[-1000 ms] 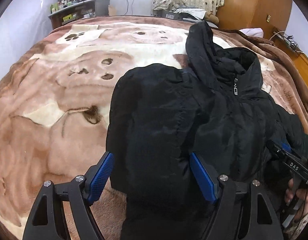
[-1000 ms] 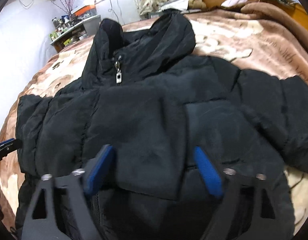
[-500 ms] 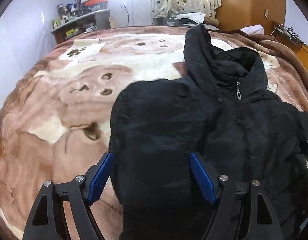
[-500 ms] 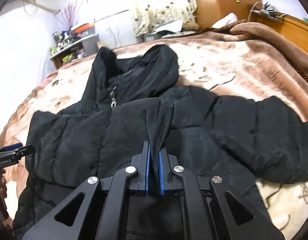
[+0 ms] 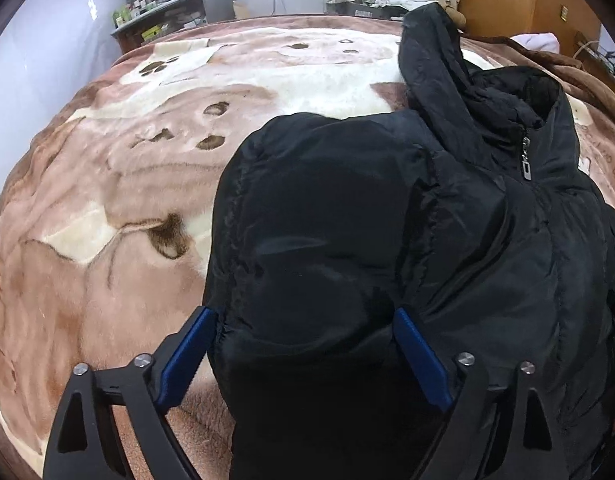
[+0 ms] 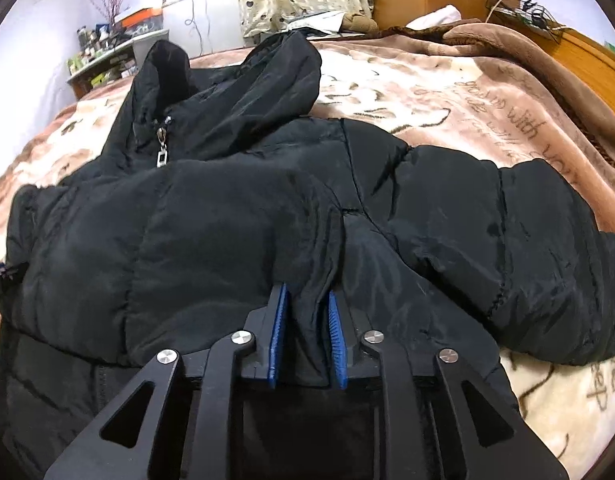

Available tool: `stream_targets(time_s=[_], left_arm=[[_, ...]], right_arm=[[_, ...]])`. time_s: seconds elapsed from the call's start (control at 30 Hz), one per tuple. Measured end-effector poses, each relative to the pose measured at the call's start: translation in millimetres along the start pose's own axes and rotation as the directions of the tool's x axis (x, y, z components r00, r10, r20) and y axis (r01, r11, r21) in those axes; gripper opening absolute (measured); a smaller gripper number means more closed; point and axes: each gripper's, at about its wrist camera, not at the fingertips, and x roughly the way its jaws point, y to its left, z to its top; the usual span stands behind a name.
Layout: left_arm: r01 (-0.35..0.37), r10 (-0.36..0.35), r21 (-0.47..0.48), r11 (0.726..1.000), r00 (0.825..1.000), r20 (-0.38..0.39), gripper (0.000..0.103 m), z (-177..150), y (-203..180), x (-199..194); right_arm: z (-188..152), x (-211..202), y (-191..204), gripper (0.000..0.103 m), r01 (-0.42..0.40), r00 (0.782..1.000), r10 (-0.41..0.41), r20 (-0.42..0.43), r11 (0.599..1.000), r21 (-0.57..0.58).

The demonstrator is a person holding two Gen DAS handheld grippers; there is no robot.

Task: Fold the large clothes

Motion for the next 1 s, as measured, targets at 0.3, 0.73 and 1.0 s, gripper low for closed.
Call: stream_targets(time_s=[0.3,0.73,1.0], left_arm=[[0.033,-0.033,-0.025,0.999,0.999,0.03,0.092,-12,10,-50],[0.229,-0.232,0.037,0.973,0.961,0.151,0.091,-55,-75,-172],[0.32,-0.337,0.144,0.936,0.935,0.11,0.091,-86,-170,-174]], right_arm=[[-3,-51,-47,0.036,0.084,0.995,-0.089,0.048,0.992,0.092],[-63,-151,-241,0.058,0.261,0.948,-0.307,0.082,0.9,0.35],[-89,-168,-329,0.065,0.262,0.935,-0.35,0.064,0.799,0.542]])
